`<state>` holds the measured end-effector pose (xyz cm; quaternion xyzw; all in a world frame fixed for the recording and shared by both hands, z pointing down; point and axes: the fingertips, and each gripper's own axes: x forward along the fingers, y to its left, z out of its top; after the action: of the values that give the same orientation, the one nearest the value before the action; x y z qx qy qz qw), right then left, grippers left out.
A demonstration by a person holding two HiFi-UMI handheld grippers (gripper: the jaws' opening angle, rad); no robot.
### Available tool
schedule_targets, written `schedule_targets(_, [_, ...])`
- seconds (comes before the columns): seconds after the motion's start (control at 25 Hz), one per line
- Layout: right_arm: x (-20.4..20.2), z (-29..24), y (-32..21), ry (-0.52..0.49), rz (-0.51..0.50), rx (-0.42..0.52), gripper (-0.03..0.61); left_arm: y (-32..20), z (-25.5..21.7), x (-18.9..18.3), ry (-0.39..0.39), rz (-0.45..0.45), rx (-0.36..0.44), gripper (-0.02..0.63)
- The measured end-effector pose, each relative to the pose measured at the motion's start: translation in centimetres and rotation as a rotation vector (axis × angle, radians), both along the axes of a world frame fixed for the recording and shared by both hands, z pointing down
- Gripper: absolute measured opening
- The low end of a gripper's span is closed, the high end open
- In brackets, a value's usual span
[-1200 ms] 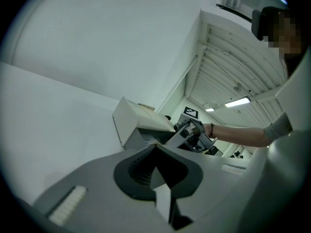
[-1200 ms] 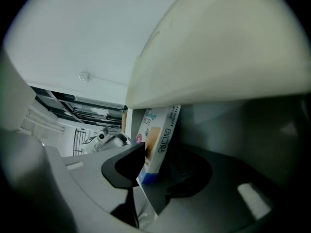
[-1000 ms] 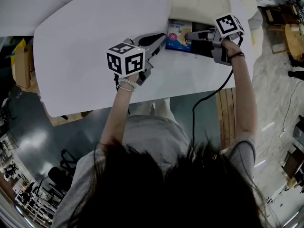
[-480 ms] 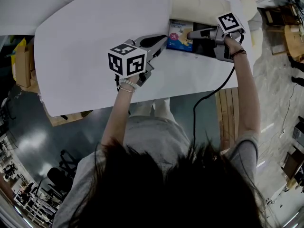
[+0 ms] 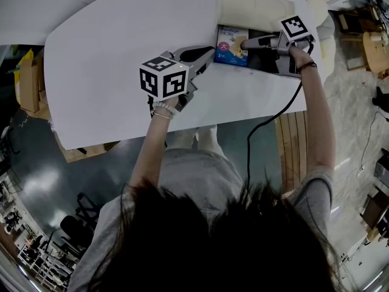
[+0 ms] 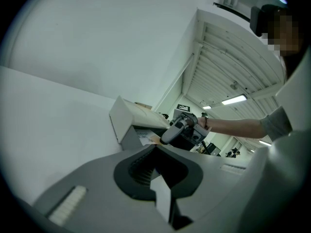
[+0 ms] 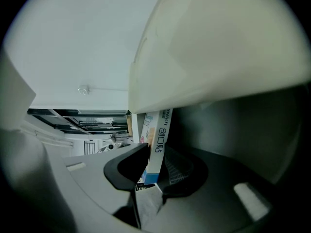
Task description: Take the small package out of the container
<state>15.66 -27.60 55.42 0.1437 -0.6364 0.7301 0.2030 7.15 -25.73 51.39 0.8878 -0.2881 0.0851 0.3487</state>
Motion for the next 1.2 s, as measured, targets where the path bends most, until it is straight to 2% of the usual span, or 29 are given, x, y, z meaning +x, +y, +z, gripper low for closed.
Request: schedule_targets(1.2, [0.1,-1.8,1.7,-0.051,0.089,-0.021,0.103,1.1,-1.0,-0.1,0.03,0.024,0.013,-0.009])
